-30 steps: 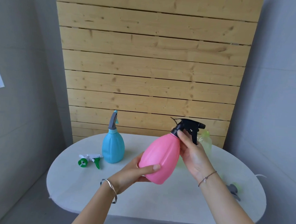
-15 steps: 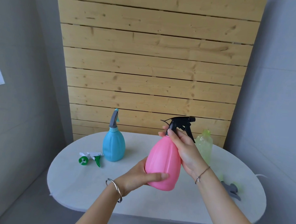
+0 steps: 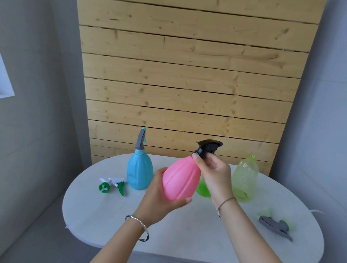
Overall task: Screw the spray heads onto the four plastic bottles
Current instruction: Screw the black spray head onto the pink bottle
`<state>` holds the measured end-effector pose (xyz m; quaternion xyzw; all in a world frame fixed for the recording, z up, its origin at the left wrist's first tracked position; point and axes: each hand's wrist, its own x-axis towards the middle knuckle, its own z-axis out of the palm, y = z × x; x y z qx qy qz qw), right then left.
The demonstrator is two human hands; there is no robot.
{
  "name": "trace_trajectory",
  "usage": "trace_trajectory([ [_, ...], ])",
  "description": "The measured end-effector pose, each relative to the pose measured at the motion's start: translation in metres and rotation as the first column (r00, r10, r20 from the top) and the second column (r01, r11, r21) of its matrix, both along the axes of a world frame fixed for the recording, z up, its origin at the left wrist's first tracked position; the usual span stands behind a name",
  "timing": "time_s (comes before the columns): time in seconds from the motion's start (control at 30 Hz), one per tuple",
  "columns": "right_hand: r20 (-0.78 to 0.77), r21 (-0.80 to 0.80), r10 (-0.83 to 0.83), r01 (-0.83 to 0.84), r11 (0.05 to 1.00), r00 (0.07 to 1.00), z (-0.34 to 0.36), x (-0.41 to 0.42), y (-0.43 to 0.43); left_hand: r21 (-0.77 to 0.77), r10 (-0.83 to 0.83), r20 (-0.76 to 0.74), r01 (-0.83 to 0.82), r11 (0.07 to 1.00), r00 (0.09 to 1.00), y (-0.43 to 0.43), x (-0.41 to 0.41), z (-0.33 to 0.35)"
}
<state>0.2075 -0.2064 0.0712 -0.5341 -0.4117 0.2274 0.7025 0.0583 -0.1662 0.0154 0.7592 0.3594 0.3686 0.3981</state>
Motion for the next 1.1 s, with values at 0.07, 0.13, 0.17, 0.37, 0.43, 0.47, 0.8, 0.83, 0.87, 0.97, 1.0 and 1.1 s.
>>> trace_trajectory([
  [0.07, 0.016, -0.003, -0.057, 0.057, 0.998, 0.998, -0.003, -0.004, 0.008, 0.104, 0.038, -0.058, -0.032, 0.994, 0.998, 0.003, -0.001, -0.004],
  [0.13, 0.020, -0.011, -0.073, 0.073, 0.997, 0.997, -0.005, -0.007, 0.018, 0.166, 0.042, -0.080, -0.028, 0.986, 0.996, 0.006, -0.004, -0.007],
  [0.17, 0.014, -0.003, -0.053, 0.053, 0.999, 0.999, -0.005, -0.007, 0.023, 0.165, 0.031, -0.080, -0.018, 0.986, 0.996, 0.008, -0.005, -0.007],
  [0.37, 0.106, 0.015, 0.091, -0.093, 0.996, 0.990, -0.005, -0.005, 0.056, 0.019, 0.189, 0.094, -0.192, 0.981, 0.977, 0.032, -0.024, 0.001],
  [0.43, 0.130, -0.002, 0.113, -0.114, 0.994, 0.985, -0.011, -0.004, 0.066, -0.003, 0.274, 0.162, -0.277, 0.961, 0.948, 0.041, -0.028, 0.003],
  [0.47, 0.143, -0.014, 0.122, -0.121, 0.993, 0.982, -0.015, -0.003, 0.070, -0.008, 0.301, 0.174, -0.304, 0.953, 0.938, 0.046, -0.031, 0.003],
  [0.8, 0.246, -0.092, 0.126, -0.107, 0.990, 0.961, -0.049, 0.000, 0.094, 0.001, 0.308, 0.008, -0.308, 0.951, 0.951, 0.066, -0.033, -0.014],
  [0.83, 0.244, -0.092, 0.128, -0.108, 0.990, 0.961, -0.050, 0.000, 0.096, -0.005, 0.299, -0.007, -0.299, 0.954, 0.954, 0.067, -0.032, -0.015],
  [0.87, 0.243, -0.093, 0.127, -0.107, 0.990, 0.962, -0.051, 0.000, 0.097, -0.011, 0.290, -0.027, -0.291, 0.957, 0.957, 0.068, -0.032, -0.016],
  [0.97, 0.239, -0.110, 0.131, -0.107, 0.988, 0.962, -0.054, 0.001, 0.099, -0.022, 0.278, -0.065, -0.280, 0.960, 0.958, 0.069, -0.033, -0.020],
  [1.0, 0.245, -0.123, 0.133, -0.105, 0.987, 0.960, -0.055, 0.001, 0.099, -0.020, 0.277, -0.067, -0.279, 0.960, 0.958, 0.069, -0.033, -0.020],
  [1.1, 0.265, -0.186, 0.144, -0.096, 0.978, 0.953, -0.056, 0.004, 0.099, -0.020, 0.280, -0.058, -0.281, 0.959, 0.958, 0.069, -0.034, -0.020],
])
